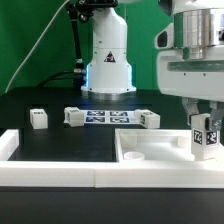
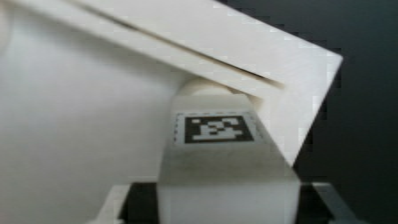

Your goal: Assemble one leg

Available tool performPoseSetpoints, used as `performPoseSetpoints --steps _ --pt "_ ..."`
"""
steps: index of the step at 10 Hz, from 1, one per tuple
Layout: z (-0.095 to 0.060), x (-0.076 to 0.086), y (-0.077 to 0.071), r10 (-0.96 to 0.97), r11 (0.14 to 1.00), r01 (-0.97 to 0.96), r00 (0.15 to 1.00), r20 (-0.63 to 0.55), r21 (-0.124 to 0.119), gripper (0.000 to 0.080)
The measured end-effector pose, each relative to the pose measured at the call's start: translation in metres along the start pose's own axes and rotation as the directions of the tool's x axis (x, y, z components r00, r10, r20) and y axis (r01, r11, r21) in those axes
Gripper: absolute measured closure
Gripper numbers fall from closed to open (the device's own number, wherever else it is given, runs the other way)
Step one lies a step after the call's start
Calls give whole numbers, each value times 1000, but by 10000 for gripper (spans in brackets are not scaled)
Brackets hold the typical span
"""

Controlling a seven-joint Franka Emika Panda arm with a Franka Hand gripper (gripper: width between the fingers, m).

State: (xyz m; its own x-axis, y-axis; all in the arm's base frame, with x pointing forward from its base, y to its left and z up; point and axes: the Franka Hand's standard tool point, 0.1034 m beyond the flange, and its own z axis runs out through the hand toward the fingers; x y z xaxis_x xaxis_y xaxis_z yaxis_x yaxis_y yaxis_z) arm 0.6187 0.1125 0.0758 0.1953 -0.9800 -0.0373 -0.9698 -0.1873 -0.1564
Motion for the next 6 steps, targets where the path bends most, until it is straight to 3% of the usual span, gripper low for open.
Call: performPoseSetpoints --steps 3,6 --pt "0 -5 1 389 921 -389 921 1 4 507" --pt "0 -3 1 539 842 -540 842 25 0 507"
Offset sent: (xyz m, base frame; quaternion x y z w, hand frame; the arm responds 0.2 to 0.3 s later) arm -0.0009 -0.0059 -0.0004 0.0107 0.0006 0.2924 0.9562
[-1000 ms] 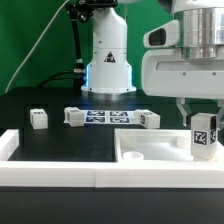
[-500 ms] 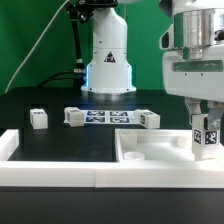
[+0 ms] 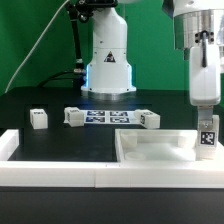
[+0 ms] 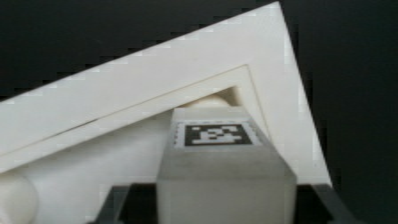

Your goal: Assemble one leg

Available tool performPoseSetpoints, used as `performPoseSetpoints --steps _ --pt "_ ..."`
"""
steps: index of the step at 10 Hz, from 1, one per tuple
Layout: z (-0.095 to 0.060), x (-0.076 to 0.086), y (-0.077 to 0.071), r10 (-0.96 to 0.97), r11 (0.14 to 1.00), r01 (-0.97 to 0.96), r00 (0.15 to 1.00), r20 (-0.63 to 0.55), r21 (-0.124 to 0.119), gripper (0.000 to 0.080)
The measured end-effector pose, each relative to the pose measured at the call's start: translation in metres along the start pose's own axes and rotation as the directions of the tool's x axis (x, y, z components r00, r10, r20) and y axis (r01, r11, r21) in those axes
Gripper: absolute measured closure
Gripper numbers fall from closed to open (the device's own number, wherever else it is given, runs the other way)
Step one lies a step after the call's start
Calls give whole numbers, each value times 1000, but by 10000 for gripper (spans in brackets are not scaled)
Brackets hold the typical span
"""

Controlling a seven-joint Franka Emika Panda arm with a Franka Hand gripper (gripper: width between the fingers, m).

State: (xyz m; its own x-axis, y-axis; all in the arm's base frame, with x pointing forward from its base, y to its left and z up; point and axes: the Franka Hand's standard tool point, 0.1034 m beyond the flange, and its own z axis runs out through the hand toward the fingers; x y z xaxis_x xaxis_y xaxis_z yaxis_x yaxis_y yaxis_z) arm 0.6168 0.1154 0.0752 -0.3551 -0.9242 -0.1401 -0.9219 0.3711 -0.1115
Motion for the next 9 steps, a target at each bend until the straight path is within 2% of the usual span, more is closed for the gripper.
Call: performPoseSetpoints --steps 2,3,5,6,7,9 --pt "0 -1 0 66 998 -66 998 7 -1 507" --pt "1 -1 1 38 999 -38 999 7 -1 445" --pt "0 -1 0 -64 998 64 998 8 -3 180" --pt "0 -1 0 -133 991 133 991 7 -3 180" --pt "0 -2 0 -313 950 313 950 7 -4 159" --pt "-2 -8 0 -539 842 539 842 10 -6 152"
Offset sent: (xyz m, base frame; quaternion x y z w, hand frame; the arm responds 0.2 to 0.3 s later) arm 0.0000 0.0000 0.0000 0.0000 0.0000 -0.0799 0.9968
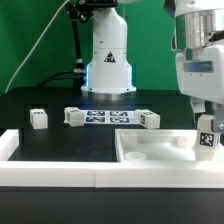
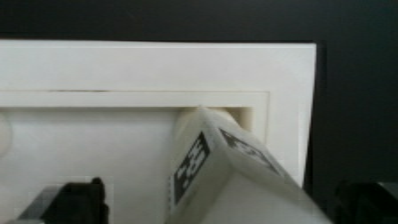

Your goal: Assemble one leg

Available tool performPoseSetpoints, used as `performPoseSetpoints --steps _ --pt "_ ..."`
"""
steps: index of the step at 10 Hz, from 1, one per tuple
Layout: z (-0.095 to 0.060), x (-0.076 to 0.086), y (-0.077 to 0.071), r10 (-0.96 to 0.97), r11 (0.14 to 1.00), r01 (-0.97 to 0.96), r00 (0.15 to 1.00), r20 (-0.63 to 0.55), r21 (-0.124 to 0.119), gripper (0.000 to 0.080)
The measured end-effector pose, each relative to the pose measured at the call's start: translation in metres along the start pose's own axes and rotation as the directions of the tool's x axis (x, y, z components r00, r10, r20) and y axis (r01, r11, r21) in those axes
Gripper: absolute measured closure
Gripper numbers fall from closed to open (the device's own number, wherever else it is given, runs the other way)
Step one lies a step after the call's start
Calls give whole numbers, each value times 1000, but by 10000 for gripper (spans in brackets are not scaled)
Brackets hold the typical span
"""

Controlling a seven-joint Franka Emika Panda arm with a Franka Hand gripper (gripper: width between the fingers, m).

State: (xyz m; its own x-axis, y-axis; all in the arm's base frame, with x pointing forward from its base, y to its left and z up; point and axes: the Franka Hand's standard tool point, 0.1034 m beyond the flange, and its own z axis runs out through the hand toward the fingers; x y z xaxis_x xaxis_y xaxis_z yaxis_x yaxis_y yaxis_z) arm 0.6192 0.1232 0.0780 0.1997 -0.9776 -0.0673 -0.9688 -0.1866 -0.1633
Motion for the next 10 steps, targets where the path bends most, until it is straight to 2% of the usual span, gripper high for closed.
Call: performPoseSetpoints --steps 2,3,5,6,9,10 --pt "-1 -4 -1 -226 974 226 974 -3 -17 150" --pt "-2 -4 -2 -290 957 290 957 -2 -16 150" --pt "-1 2 -3 -537 843 536 844 -6 -33 150" --pt "-1 4 -4 -620 783 620 784 0 -50 150" --pt "-1 11 -5 -782 622 781 623 -12 -53 150" --pt "-1 11 -5 -782 623 781 623 -12 -53 150"
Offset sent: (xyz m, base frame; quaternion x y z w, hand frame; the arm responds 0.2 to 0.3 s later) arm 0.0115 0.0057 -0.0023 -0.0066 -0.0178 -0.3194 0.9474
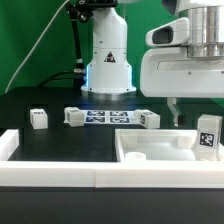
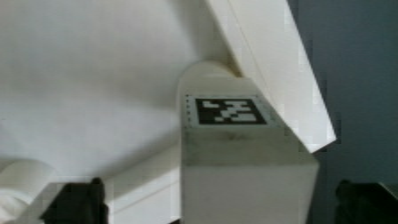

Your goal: Assemble one leg

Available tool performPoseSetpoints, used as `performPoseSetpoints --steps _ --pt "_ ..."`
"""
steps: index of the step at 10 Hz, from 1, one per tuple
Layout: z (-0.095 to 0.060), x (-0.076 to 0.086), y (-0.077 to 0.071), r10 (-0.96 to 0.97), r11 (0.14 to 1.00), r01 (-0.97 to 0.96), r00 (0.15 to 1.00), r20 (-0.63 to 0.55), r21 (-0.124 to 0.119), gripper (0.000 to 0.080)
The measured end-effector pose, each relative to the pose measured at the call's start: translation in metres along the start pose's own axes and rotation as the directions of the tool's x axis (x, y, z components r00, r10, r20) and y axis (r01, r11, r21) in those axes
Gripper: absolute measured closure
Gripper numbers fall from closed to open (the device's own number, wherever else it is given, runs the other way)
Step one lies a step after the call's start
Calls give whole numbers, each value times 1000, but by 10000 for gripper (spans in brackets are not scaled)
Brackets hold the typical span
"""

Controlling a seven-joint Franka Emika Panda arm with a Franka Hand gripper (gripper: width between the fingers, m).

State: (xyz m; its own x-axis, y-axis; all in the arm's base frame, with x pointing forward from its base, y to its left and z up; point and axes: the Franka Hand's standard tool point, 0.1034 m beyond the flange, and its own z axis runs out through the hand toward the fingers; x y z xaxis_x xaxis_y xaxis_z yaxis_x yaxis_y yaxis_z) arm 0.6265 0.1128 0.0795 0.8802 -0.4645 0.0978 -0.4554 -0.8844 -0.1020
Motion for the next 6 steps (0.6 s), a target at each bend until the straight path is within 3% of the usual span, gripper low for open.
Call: performPoseSetpoints --steps 2,3,4,5,6 --pt "0 0 0 2 1000 -2 1000 0 0 177" --pt "0 0 0 2 1000 -2 1000 0 0 367" --pt "0 0 0 2 1000 -2 1000 0 0 367" --pt "0 0 0 7 1000 -7 1000 0 0 509" --pt "0 0 0 41 999 -41 999 0 0 509"
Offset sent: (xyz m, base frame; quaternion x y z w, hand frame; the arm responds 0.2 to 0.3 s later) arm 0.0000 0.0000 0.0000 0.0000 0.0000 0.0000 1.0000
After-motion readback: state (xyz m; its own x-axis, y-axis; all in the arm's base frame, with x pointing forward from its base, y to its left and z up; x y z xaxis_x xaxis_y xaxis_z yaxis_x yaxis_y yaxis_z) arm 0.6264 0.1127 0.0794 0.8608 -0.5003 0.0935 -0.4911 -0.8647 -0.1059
